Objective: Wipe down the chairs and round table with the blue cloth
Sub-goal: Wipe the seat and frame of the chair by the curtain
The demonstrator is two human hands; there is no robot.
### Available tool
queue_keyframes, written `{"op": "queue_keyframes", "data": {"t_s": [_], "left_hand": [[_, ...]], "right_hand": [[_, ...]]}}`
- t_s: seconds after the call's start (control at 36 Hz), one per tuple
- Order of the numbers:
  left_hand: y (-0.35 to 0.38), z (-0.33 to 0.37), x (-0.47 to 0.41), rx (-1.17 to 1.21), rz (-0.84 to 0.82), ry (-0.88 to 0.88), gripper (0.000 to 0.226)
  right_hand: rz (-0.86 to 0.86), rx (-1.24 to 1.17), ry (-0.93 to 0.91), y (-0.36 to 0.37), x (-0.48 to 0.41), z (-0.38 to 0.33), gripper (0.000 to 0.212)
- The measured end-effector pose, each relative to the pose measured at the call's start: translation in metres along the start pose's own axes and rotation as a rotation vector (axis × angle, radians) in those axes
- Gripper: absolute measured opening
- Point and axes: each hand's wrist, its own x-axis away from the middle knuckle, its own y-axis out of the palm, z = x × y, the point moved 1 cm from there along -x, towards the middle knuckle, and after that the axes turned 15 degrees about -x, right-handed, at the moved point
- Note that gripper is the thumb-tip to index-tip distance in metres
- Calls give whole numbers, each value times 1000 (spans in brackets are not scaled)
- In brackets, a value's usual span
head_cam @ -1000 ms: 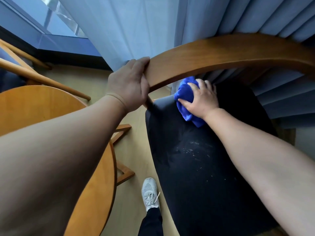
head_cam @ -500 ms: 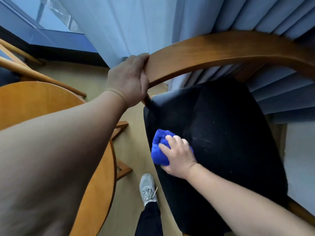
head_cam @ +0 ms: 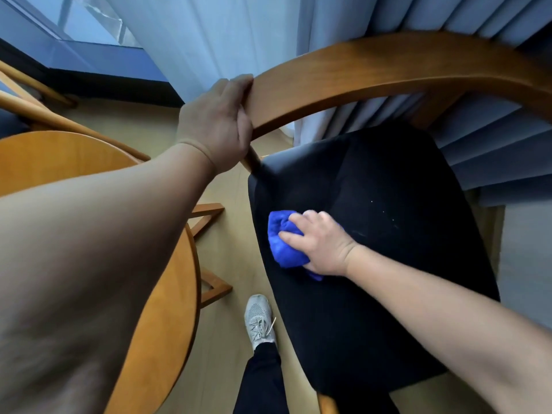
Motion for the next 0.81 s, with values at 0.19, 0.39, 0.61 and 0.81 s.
{"op": "queue_keyframes", "data": {"t_s": [0.19,0.39,0.61,0.81], "left_hand": [[3,0,-3,-17,-3,-13,48],[2,3,-7,-35,2,-2,48],[0,2,-4,-26,2,7,49],[-2,2,4,-12,9,-4,48]], "right_hand": [[98,73,252,-59,-11,78,59],[228,13,567,-87,-15,112,58],[338,-31,667,-86,-16,119,57],[371,-42,748,-65,-17,96,73]]}}
